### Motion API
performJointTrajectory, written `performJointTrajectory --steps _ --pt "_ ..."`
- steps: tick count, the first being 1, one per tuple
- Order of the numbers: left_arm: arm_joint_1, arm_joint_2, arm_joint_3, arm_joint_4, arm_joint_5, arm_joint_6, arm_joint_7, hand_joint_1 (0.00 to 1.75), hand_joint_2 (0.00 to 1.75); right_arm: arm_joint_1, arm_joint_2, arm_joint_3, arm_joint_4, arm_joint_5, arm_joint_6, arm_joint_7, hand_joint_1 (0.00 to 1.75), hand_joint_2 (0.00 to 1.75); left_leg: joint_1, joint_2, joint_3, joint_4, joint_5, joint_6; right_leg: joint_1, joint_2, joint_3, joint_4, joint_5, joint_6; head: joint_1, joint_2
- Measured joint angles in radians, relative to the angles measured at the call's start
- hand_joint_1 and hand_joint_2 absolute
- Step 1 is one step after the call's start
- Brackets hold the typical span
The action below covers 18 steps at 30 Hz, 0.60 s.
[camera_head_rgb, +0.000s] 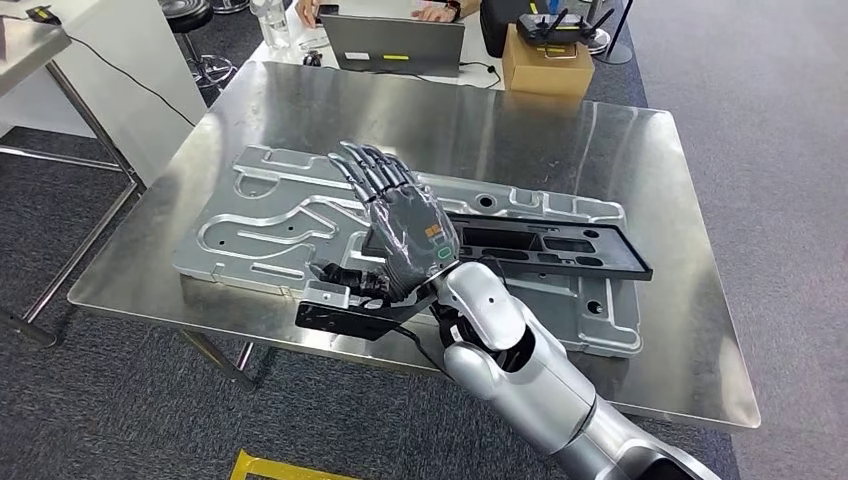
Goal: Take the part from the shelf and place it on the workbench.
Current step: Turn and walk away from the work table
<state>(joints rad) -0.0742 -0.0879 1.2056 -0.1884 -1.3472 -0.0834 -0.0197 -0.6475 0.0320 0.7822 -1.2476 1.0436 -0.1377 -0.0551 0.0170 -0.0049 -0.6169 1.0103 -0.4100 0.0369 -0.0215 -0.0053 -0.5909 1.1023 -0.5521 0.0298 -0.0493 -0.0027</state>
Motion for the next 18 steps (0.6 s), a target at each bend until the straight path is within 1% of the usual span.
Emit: performJointTrajectory --steps 1,2,3,4,5,6,7,8,9,10,11,12,13,14,15,17,18 --pt "0.000 -0.001 0.000 0.000 0.000 0.000 0.000 0.00 0.00 0.002 -0.004 0.000 0.000 0.000 -0.001 0.000 0.00 0.00 -0.001 0.000 -0.003 0.000 0.002 0.002 0.000 0.001 -0.026 0.063 -0.039 0.000 0.000 0.000" --pt "0.000 -0.001 0.000 0.000 0.000 0.000 0.001 0.00 0.00 0.006 -0.008 0.000 0.000 -0.001 -0.002 0.000 0.00 0.00 -0.001 0.000 -0.007 0.001 0.004 0.003 0.000 0.001 -0.052 0.128 -0.072 0.001 0.000 0.000" --pt "0.000 -0.001 0.000 0.000 0.000 0.000 0.001 0.00 0.00 0.010 -0.011 0.000 0.000 -0.001 -0.002 0.000 0.00 0.00 -0.002 0.000 -0.012 0.003 0.006 0.002 0.000 0.001 -0.069 0.173 -0.087 0.001 0.000 0.000" --pt "0.000 -0.001 0.001 0.000 0.000 0.000 0.001 0.00 0.00 0.013 -0.015 0.000 0.000 -0.001 -0.003 0.000 0.00 0.00 -0.002 0.000 -0.018 0.005 0.008 0.001 0.000 0.001 -0.070 0.185 -0.083 0.000 0.000 0.000" --pt "0.000 -0.002 0.001 0.000 0.000 0.000 0.001 0.00 0.00 0.015 -0.017 0.000 -0.001 -0.001 -0.003 0.000 0.00 0.00 -0.002 0.000 -0.023 0.008 0.011 -0.001 0.000 0.001 -0.052 0.159 -0.061 -0.003 0.000 0.000" --pt "0.000 -0.002 0.001 0.000 0.000 0.000 0.001 0.00 0.00 0.015 -0.018 0.001 -0.002 -0.001 -0.003 0.001 0.00 0.00 -0.002 -0.001 -0.027 0.010 0.014 -0.004 0.000 0.002 -0.015 0.098 -0.029 -0.008 0.000 0.000" --pt "0.000 -0.004 0.001 0.000 0.000 0.000 0.001 0.00 0.00 0.015 -0.019 0.001 -0.003 -0.001 -0.004 0.001 0.00 0.00 -0.002 -0.002 -0.031 0.011 0.017 -0.008 0.002 0.002 0.026 0.026 -0.005 -0.013 0.000 0.000" --pt "0.000 -0.005 0.002 0.000 0.000 0.000 0.001 0.00 0.00 0.014 -0.019 0.001 -0.004 -0.001 -0.004 0.001 0.00 0.00 -0.002 -0.003 -0.032 0.012 0.021 -0.013 0.006 0.003 0.057 -0.031 0.014 -0.018 0.000 0.000" --pt "0.000 -0.006 0.002 0.000 0.000 0.000 0.001 0.00 0.00 0.014 -0.020 0.001 -0.006 -0.001 -0.005 0.001 0.00 0.00 -0.002 -0.003 -0.033 0.011 0.026 -0.020 0.010 0.004 0.075 -0.067 0.025 -0.022 0.000 0.000" --pt "0.000 -0.006 0.002 0.000 0.000 0.000 0.001 0.00 0.00 0.013 -0.020 0.002 -0.006 -0.001 -0.005 0.001 0.00 0.00 0.000 -0.003 -0.034 0.010 0.031 -0.028 0.015 0.005 0.079 -0.080 0.027 -0.025 0.000 0.000" --pt "0.001 -0.007 0.002 0.000 0.000 0.000 0.001 0.00 0.00 0.013 -0.021 0.002 -0.007 -0.001 -0.006 0.001 0.00 0.00 0.001 -0.003 -0.035 0.007 0.038 -0.036 0.018 0.005 0.074 -0.080 0.036 -0.029 0.000 0.000" --pt "0.001 -0.007 0.002 0.000 0.000 0.000 0.002 0.00 0.00 0.013 -0.021 0.002 -0.007 -0.001 -0.006 0.002 0.00 0.00 0.003 -0.003 -0.037 0.005 0.042 -0.044 0.016 0.004 0.071 -0.086 0.043 -0.035 0.000 0.000" --pt "0.002 -0.007 0.002 0.000 0.000 0.000 0.002 0.00 0.00 0.012 -0.021 0.002 -0.008 -0.001 -0.006 0.002 0.00 0.00 0.004 -0.002 -0.043 0.008 0.035 -0.051 0.014 0.003 0.066 -0.093 0.053 -0.042 0.000 0.000" --pt "0.002 -0.008 0.002 0.000 0.000 0.000 0.002 0.00 0.00 0.012 -0.020 0.003 -0.009 -0.001 -0.006 0.002 0.00 0.00 0.004 -0.002 -0.052 0.025 0.012 -0.056 0.011 0.001 0.059 -0.100 0.065 -0.050 0.000 0.000" --pt "0.003 -0.008 0.002 0.000 0.001 0.000 0.002 0.00 0.00 0.011 -0.020 0.003 -0.010 -0.001 -0.006 0.002 0.00 0.00 0.006 -0.001 -0.065 0.062 -0.028 -0.061 0.008 -0.001 0.050 -0.105 0.077 -0.057 -0.001 0.000" --pt "0.002 -0.008 0.003 0.000 0.001 0.001 0.002 0.00 0.00 0.012 -0.020 0.004 -0.011 -0.001 -0.006 0.003 0.00 0.00 0.006 -0.001 -0.097 0.183 -0.123 -0.070 0.010 -0.004 0.027 -0.105 0.096 -0.063 -0.001 0.000" --pt "0.002 -0.008 0.003 0.000 0.001 0.001 0.003 0.00 0.00 0.013 -0.020 0.005 -0.011 -0.001 -0.006 0.003 0.00 0.00 0.006 -0.001 -0.106 0.240 -0.150 -0.075 0.011 -0.006 0.013 -0.103 0.105 -0.063 -0.001 0.000"
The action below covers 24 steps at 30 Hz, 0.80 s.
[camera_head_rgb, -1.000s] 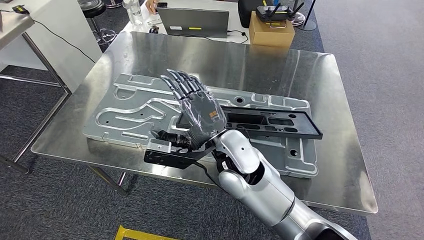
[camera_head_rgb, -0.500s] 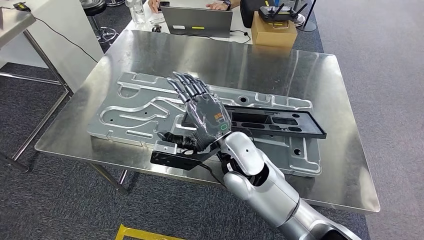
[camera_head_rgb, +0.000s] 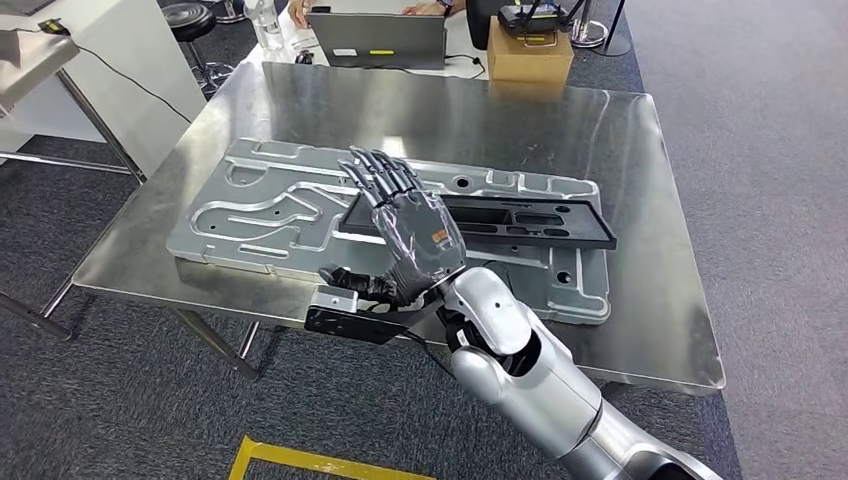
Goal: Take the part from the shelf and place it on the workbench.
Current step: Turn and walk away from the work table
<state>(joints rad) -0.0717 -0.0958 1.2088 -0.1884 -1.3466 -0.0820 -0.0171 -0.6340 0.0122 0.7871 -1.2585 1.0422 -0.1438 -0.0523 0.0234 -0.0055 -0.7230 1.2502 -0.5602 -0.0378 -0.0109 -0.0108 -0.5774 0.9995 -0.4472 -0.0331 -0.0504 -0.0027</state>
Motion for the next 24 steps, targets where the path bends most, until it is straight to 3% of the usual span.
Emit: performJointTrajectory --steps 1,2,4,6,7,10,11,13,14,15,16,17,18,20,22,24 --pt "0.000 0.000 0.000 0.000 0.000 0.000 0.000 0.00 0.00 0.001 0.000 0.001 0.000 0.000 0.000 0.000 0.00 0.00 0.001 0.000 0.003 0.031 -0.005 -0.004 0.000 -0.001 -0.013 0.003 0.008 0.001 0.000 0.000" --pt "0.000 0.000 0.001 0.000 0.000 0.000 0.000 0.00 0.00 0.002 0.000 0.001 0.000 0.000 0.000 0.000 0.00 0.00 0.002 0.001 0.024 0.027 0.009 -0.006 0.000 -0.002 -0.027 0.007 0.015 0.004 0.000 0.000" --pt "-0.001 0.000 0.002 0.000 0.000 0.000 0.000 0.00 0.00 0.002 0.000 0.001 -0.001 0.000 0.000 0.000 0.00 0.00 0.006 0.002 0.113 -0.081 0.047 -0.008 -0.002 -0.003 -0.051 0.021 0.026 0.011 0.000 0.000" --pt "-0.004 0.001 0.003 0.000 0.000 0.001 0.000 0.00 0.00 0.001 0.000 0.002 -0.002 0.000 0.000 0.000 0.00 0.00 0.002 0.000 0.195 -0.200 0.052 0.000 0.000 -0.003 -0.070 0.035 0.035 0.022 0.000 0.000" --pt "-0.005 0.001 0.004 0.000 0.000 0.001 0.000 0.00 0.00 0.001 0.000 0.002 -0.003 0.000 -0.001 0.001 0.00 0.00 0.000 -0.001 0.211 -0.229 0.045 0.008 0.001 -0.003 -0.074 0.039 0.040 0.028 0.000 0.000" --pt "-0.005 0.001 0.007 0.000 0.001 0.001 0.001 0.00 0.00 0.002 -0.004 0.003 -0.003 0.000 -0.002 0.001 0.00 0.00 -0.002 0.000 0.199 -0.237 0.060 0.038 0.001 -0.001 -0.082 0.042 0.046 0.048 0.001 0.000" --pt "-0.005 0.001 0.008 0.000 0.001 0.001 0.001 0.00 0.00 0.002 -0.006 0.003 -0.003 0.000 -0.002 0.001 0.00 0.00 -0.001 0.002 0.191 -0.240 0.071 0.049 -0.001 0.001 -0.091 0.057 0.024 0.053 0.001 0.000" --pt "-0.005 0.001 0.010 0.000 0.001 0.001 0.001 0.00 0.00 0.003 -0.013 0.003 -0.003 -0.001 -0.002 0.001 0.00 0.00 0.000 0.007 0.169 -0.242 0.094 0.066 -0.003 0.005 -0.122 0.141 -0.065 0.060 0.001 0.000" --pt "-0.005 0.001 0.012 0.000 0.001 0.001 0.001 0.00 0.00 0.004 -0.016 0.003 -0.003 -0.001 -0.003 0.001 0.00 0.00 -0.001 0.007 0.154 -0.241 0.105 0.070 -0.002 0.006 -0.138 0.203 -0.113 0.061 0.001 0.000" --pt "-0.005 0.001 0.012 0.000 0.001 0.001 0.001 0.00 0.00 0.006 -0.019 0.003 -0.003 -0.001 -0.003 0.001 0.00 0.00 -0.003 0.007 0.139 -0.240 0.115 0.071 -0.002 0.006 -0.149 0.261 -0.143 0.063 0.001 0.000" --pt "-0.004 0.001 0.013 0.000 0.001 0.001 0.001 0.00 0.00 0.009 -0.022 0.003 -0.003 -0.001 -0.003 0.001 0.00 0.00 -0.004 0.007 0.124 -0.238 0.125 0.071 -0.002 0.006 -0.149 0.298 -0.151 0.063 0.001 0.000" --pt "-0.004 0.001 0.014 0.000 0.002 0.001 0.001 0.00 0.00 0.011 -0.024 0.003 -0.003 -0.001 -0.003 0.001 0.00 0.00 -0.005 0.007 0.109 -0.236 0.135 0.070 -0.002 0.006 -0.132 0.305 -0.137 0.061 0.001 0.000" --pt "-0.004 0.001 0.014 0.000 0.002 0.001 0.001 0.00 0.00 0.013 -0.026 0.003 -0.003 -0.001 -0.003 0.000 0.00 0.00 -0.007 0.007 0.095 -0.234 0.144 0.069 -0.001 0.007 -0.098 0.278 -0.112 0.057 0.001 0.000" --pt "-0.004 -0.001 0.014 0.000 0.002 0.002 0.001 0.00 0.00 0.013 -0.028 0.003 -0.005 -0.002 -0.004 0.000 0.00 0.00 -0.011 0.006 0.075 -0.231 0.161 0.065 0.005 0.008 0.007 0.150 -0.080 0.040 0.001 0.000" --pt "-0.004 -0.004 0.014 0.000 0.002 0.003 -0.001 0.00 0.00 0.013 -0.030 0.003 -0.012 -0.002 -0.006 0.000 0.00 0.00 -0.011 0.006 0.066 -0.231 0.179 0.054 0.013 0.009 0.084 0.034 -0.088 0.026 0.000 0.000" --pt "-0.003 -0.005 0.014 0.000 0.001 0.008 -0.006 0.00 0.00 0.018 -0.035 0.003 -0.019 -0.001 -0.013 0.001 0.00 0.00 -0.008 0.007 0.064 -0.239 0.199 0.039 0.018 0.009 0.096 -0.003 -0.086 0.020 0.000 0.000"
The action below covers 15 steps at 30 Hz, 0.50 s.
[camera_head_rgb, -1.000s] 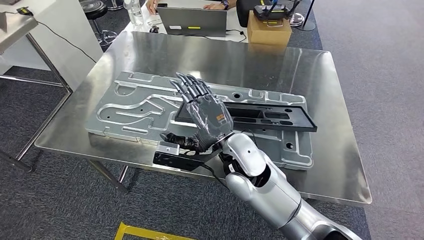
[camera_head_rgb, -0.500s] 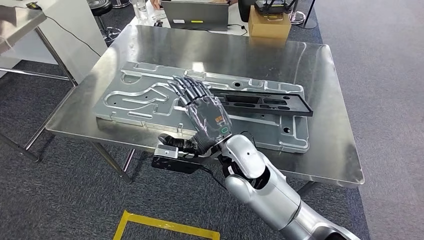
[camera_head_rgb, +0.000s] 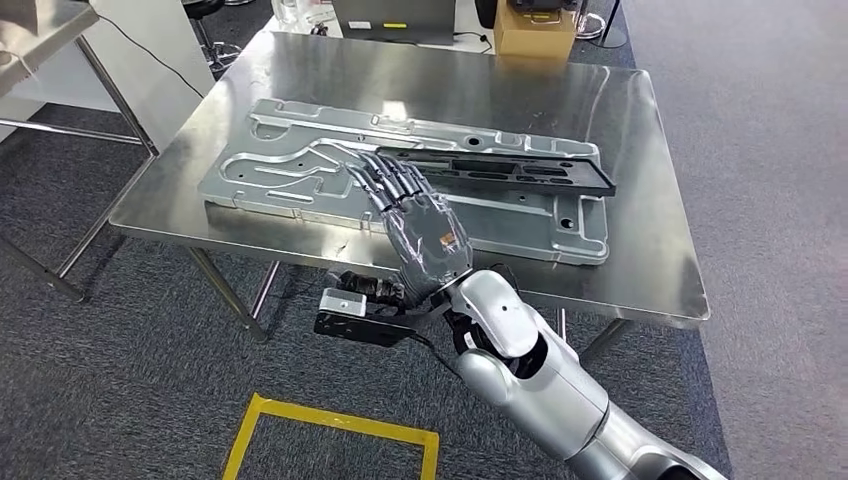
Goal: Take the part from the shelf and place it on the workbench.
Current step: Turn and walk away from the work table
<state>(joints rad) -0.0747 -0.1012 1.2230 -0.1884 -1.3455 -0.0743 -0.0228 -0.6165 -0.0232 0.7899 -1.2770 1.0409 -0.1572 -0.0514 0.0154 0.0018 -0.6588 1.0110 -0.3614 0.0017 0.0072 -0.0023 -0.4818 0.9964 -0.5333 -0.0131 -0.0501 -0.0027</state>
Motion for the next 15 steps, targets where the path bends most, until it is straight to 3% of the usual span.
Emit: performJointTrajectory --steps 1,2,4,6,7,8,10,11,13,14,15 --pt "0.000 0.000 0.000 0.000 0.000 0.004 -0.004 0.00 0.00 0.007 -0.006 0.000 -0.003 0.000 -0.007 0.001 0.00 0.00 0.002 0.000 -0.002 -0.002 0.003 -0.006 -0.002 -0.003 -0.005 -0.007 0.012 -0.003 0.000 0.000" --pt "0.001 0.001 0.000 0.000 -0.001 0.007 -0.008 0.00 0.00 0.015 -0.013 0.000 -0.008 0.000 -0.015 0.002 0.00 0.00 0.002 -0.001 -0.008 0.005 -0.012 -0.011 -0.005 -0.005 -0.012 -0.013 0.026 -0.009 0.000 0.000" --pt "0.002 0.002 0.000 0.000 -0.001 0.012 -0.015 0.00 0.00 0.036 -0.030 -0.002 -0.020 0.000 -0.029 0.003 0.00 0.00 0.006 -0.001 -0.031 0.074 -0.097 -0.017 -0.011 -0.010 -0.035 -0.023 0.055 -0.018 0.000 0.000" --pt "0.003 0.004 0.000 0.000 -0.002 0.016 -0.019 0.00 0.00 0.059 -0.049 -0.005 -0.033 0.000 -0.038 0.003 0.00 0.00 0.008 -0.001 -0.055 0.197 -0.189 -0.025 -0.011 -0.011 -0.068 -0.019 0.079 -0.021 0.000 0.000" --pt "0.003 0.006 0.000 0.000 -0.002 0.017 -0.020 0.00 0.00 0.070 -0.059 -0.007 -0.038 0.000 -0.041 0.002 0.00 0.00 0.009 -0.001 -0.057 0.248 -0.202 -0.030 -0.011 -0.012 -0.086 -0.015 0.090 -0.019 0.000 0.000" --pt "0.003 0.007 0.000 0.000 -0.002 0.017 -0.021 0.00 0.00 0.080 -0.069 -0.009 -0.043 0.000 -0.042 0.001 0.00 0.00 0.010 -0.001 -0.047 0.273 -0.189 -0.033 -0.012 -0.013 -0.106 -0.008 0.100 -0.016 0.000 0.000" --pt "0.002 0.009 0.000 0.000 -0.002 0.017 -0.023 0.00 0.00 0.094 -0.088 -0.014 -0.054 0.000 -0.045 -0.001 0.00 0.00 0.015 -0.001 0.020 0.225 -0.135 -0.040 -0.016 -0.014 -0.146 0.011 0.117 -0.007 0.000 0.000" --pt "0.001 0.009 0.000 0.000 -0.002 0.017 -0.023 0.00 0.00 0.098 -0.096 -0.017 -0.061 0.000 -0.046 -0.002 0.00 0.00 0.018 -0.001 0.069 0.162 -0.134 -0.043 -0.017 -0.014 -0.164 0.024 0.123 0.000 -0.001 0.000" --pt "-0.002 0.009 0.000 0.000 -0.002 0.017 -0.025 0.00 0.00 0.104 -0.110 -0.026 -0.072 -0.001 -0.049 -0.005 0.00 0.00 0.015 -0.003 0.148 0.046 -0.166 -0.036 -0.015 -0.014 -0.187 0.044 0.134 0.012 0.000 0.000" --pt "-0.003 0.009 0.000 0.000 -0.002 0.017 -0.026 0.00 0.00 0.107 -0.116 -0.030 -0.077 -0.001 -0.051 -0.006 0.00 0.00 0.013 -0.004 0.162 0.018 -0.183 -0.028 -0.013 -0.014 -0.191 0.048 0.141 0.018 0.000 0.000" --pt "-0.002 0.009 0.000 0.000 -0.002 0.017 -0.026 0.00 0.00 0.110 -0.123 -0.033 -0.081 -0.001 -0.054 -0.008 0.00 0.00 0.009 -0.005 0.163 0.009 -0.181 -0.015 -0.013 -0.015 -0.192 0.047 0.149 0.024 0.001 0.000"
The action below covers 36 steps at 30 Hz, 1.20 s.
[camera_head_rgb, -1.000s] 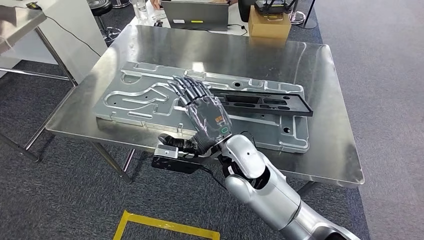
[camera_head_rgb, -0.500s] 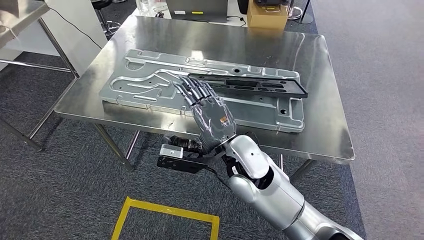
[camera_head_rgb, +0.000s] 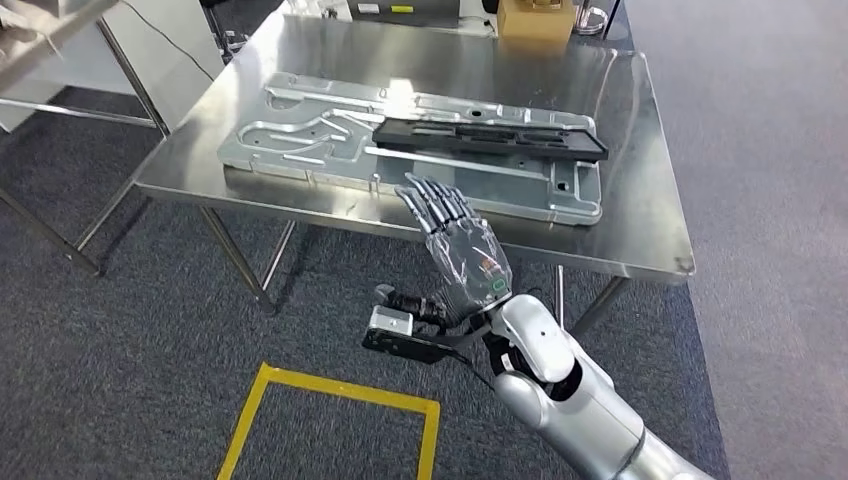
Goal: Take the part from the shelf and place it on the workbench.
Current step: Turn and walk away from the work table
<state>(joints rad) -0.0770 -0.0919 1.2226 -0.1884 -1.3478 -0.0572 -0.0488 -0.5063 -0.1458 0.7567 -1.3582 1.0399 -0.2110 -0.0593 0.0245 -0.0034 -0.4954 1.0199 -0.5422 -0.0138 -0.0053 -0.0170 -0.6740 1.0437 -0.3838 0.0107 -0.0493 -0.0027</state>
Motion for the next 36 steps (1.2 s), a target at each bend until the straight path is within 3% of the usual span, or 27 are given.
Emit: performJointTrajectory --steps 2,3,6,7,8,10,11,13,15,17,19,21,22,23,24,25,27,28,29,31,32,34,36 --pt "0.001 0.000 0.000 0.000 0.000 0.000 0.000 0.00 0.00 0.012 -0.015 -0.004 -0.006 0.000 -0.004 -0.003 0.00 0.00 0.000 0.004 -0.015 -0.001 0.020 0.024 -0.005 0.002 -0.006 0.004 -0.005 0.012 0.001 0.000" --pt "0.002 -0.001 0.000 0.000 0.000 0.000 0.000 0.00 0.00 0.018 -0.022 -0.005 -0.008 0.000 -0.005 -0.003 0.00 0.00 0.000 0.006 -0.024 -0.004 0.032 0.034 -0.007 0.004 -0.014 0.025 -0.036 0.016 0.001 0.000" --pt "0.002 -0.001 0.000 0.000 -0.001 0.000 0.000 0.00 0.00 0.028 -0.036 -0.009 -0.012 0.000 -0.007 -0.005 0.00 0.00 -0.003 0.011 -0.071 -0.004 0.073 0.050 -0.009 0.009 -0.058 0.191 -0.189 0.024 0.001 0.000" --pt "0.002 -0.001 0.000 0.000 -0.002 0.000 0.000 0.00 0.00 0.031 -0.039 -0.010 -0.012 0.000 -0.007 -0.005 0.00 0.00 -0.005 0.011 -0.089 -0.003 0.086 0.051 -0.008 0.009 -0.063 0.247 -0.214 0.025 0.001 0.000" --pt "0.002 0.000 0.000 0.000 -0.004 0.000 -0.003 0.00 0.00 0.037 -0.043 -0.011 -0.014 0.000 -0.007 -0.005 0.00 0.00 -0.006 0.011 -0.106 -0.003 0.097 0.051 -0.008 0.010 -0.056 0.278 -0.213 0.024 0.001 0.000" --pt "0.003 0.000 0.000 0.000 -0.006 0.000 -0.017 0.00 0.00 0.056 -0.054 -0.016 -0.023 0.002 -0.011 -0.009 0.00 0.00 -0.011 0.010 -0.135 -0.003 0.117 0.050 -0.004 0.011 0.006 0.241 -0.160 0.012 0.001 0.000" --pt "0.003 -0.002 0.000 0.000 -0.007 0.000 -0.024 0.00 0.00 0.064 -0.060 -0.021 -0.030 0.005 -0.014 -0.012 0.00 0.00 -0.012 0.008 -0.145 -0.003 0.125 0.049 0.000 0.014 0.059 0.181 -0.140 0.001 0.001 0.000" --pt "0.003 -0.005 0.000 0.000 -0.008 -0.001 -0.028 0.00 0.00 0.074 -0.068 -0.034 -0.042 0.015 -0.021 -0.020 0.00 0.00 -0.016 0.004 -0.158 -0.002 0.143 0.041 0.013 0.022 0.173 0.033 -0.148 -0.023 0.001 0.000" --pt "0.001 -0.007 0.000 0.000 -0.007 -0.002 -0.025 0.00 0.00 0.080 -0.072 -0.042 -0.047 0.026 -0.025 -0.026 0.00 0.00 -0.018 0.001 -0.166 -0.003 0.160 0.029 0.021 0.025 0.225 -0.052 -0.173 -0.033 0.001 0.000" --pt "0.001 -0.005 0.000 0.000 -0.007 -0.002 -0.023 0.00 0.00 0.091 -0.073 -0.043 -0.048 0.036 -0.026 -0.029 0.00 0.00 -0.017 -0.001 -0.174 -0.001 0.165 0.018 0.015 0.016 0.221 -0.069 -0.164 -0.036 0.000 0.000" --pt "0.003 -0.004 0.000 0.000 -0.006 -0.003 -0.023 0.00 0.00 0.100 -0.073 -0.043 -0.047 0.046 -0.028 -0.028 0.00 0.00 -0.014 -0.002 -0.198 0.052 0.113 0.008 0.008 0.002 0.210 -0.075 -0.146 -0.045 0.000 0.000" --pt "0.004 -0.002 0.000 0.000 -0.005 -0.003 -0.023 0.00 0.00 0.110 -0.073 -0.043 -0.047 0.056 -0.033 -0.024 0.00 0.00 -0.012 -0.002 -0.238 0.169 0.032 -0.002 0.009 -0.013 0.195 -0.073 -0.135 -0.051 0.000 0.000" --pt "0.004 -0.001 0.000 0.000 -0.005 -0.003 -0.023 0.00 0.00 0.117 -0.073 -0.043 -0.045 0.060 -0.036 -0.022 0.00 0.00 -0.011 -0.001 -0.254 0.226 0.011 -0.007 0.009 -0.023 0.188 -0.071 -0.131 -0.050 0.000 0.000" --pt "0.005 -0.001 0.000 0.000 -0.004 -0.004 -0.024 0.00 0.00 0.125 -0.073 -0.043 -0.044 0.066 -0.039 -0.020 0.00 0.00 -0.010 -0.001 -0.258 0.259 0.009 -0.011 0.009 -0.033 0.180 -0.067 -0.128 -0.050 0.000 0.000" --pt "0.006 -0.001 0.000 0.000 -0.004 -0.004 -0.024 0.00 0.00 0.131 -0.073 -0.043 -0.043 0.071 -0.043 -0.018 0.00 0.00 -0.009 0.002 -0.243 0.256 0.023 -0.014 0.008 -0.043 0.172 -0.062 -0.126 -0.048 0.000 0.000" --pt "0.007 0.000 0.000 0.000 -0.004 -0.004 -0.024 0.00 0.00 0.135 -0.073 -0.043 -0.042 0.077 -0.046 -0.017 0.00 0.00 -0.007 0.008 -0.209 0.214 0.046 -0.015 0.008 -0.052 0.166 -0.056 -0.126 -0.046 0.000 0.000" --pt "0.006 0.000 0.000 0.000 -0.005 -0.004 -0.024 0.00 0.00 0.138 -0.073 -0.043 -0.041 0.088 -0.051 -0.014 0.00 0.00 -0.009 0.043 -0.123 0.086 0.075 -0.012 0.010 -0.070 0.156 -0.041 -0.130 -0.038 0.000 0.000" --pt "0.005 0.000 0.000 0.000 -0.005 -0.004 -0.025 0.00 0.00 0.140 -0.073 -0.043 -0.040 0.092 -0.054 -0.012 0.00 0.00 -0.013 0.059 -0.096 0.042 0.079 -0.005 0.013 -0.079 0.154 -0.035 -0.133 -0.034 0.001 0.000" --pt "0.004 0.000 0.000 0.000 -0.006 -0.004 -0.026 0.00 0.00 0.141 -0.073 -0.043 -0.039 0.096 -0.056 -0.010 0.00 0.00 -0.017 0.068 -0.084 0.019 0.075 0.005 0.016 -0.088 0.152 -0.031 -0.135 -0.029 0.002 0.000" --pt "0.004 0.000 0.000 0.000 -0.007 -0.005 -0.027 0.00 0.00 0.143 -0.072 -0.043 -0.036 0.099 -0.059 -0.008 0.00 0.00 -0.019 0.055 -0.087 0.011 0.075 0.025 0.020 -0.107 0.152 -0.029 -0.136 -0.021 0.004 0.000" --pt "0.005 0.000 0.000 0.000 -0.007 -0.005 -0.027 0.00 0.00 0.143 -0.072 -0.043 -0.035 0.101 -0.060 -0.008 0.00 0.00 -0.017 0.045 -0.089 0.005 0.077 0.033 0.018 -0.100 0.151 -0.024 -0.141 -0.016 0.004 0.000" --pt "0.006 0.000 0.000 0.000 -0.007 -0.005 -0.027 0.00 0.00 0.145 -0.072 -0.043 -0.034 0.103 -0.061 -0.007 0.00 0.00 -0.011 0.026 -0.092 -0.002 0.086 0.049 0.013 -0.053 0.129 0.027 -0.180 -0.005 0.004 0.000" --pt "0.004 0.000 0.000 0.000 -0.007 -0.005 -0.027 0.00 0.00 0.152 -0.072 -0.043 -0.030 0.103 -0.061 -0.007 0.00 0.00 -0.011 0.006 -0.099 -0.003 0.092 0.059 0.005 -0.002 0.071 0.149 -0.246 0.002 0.005 0.000"
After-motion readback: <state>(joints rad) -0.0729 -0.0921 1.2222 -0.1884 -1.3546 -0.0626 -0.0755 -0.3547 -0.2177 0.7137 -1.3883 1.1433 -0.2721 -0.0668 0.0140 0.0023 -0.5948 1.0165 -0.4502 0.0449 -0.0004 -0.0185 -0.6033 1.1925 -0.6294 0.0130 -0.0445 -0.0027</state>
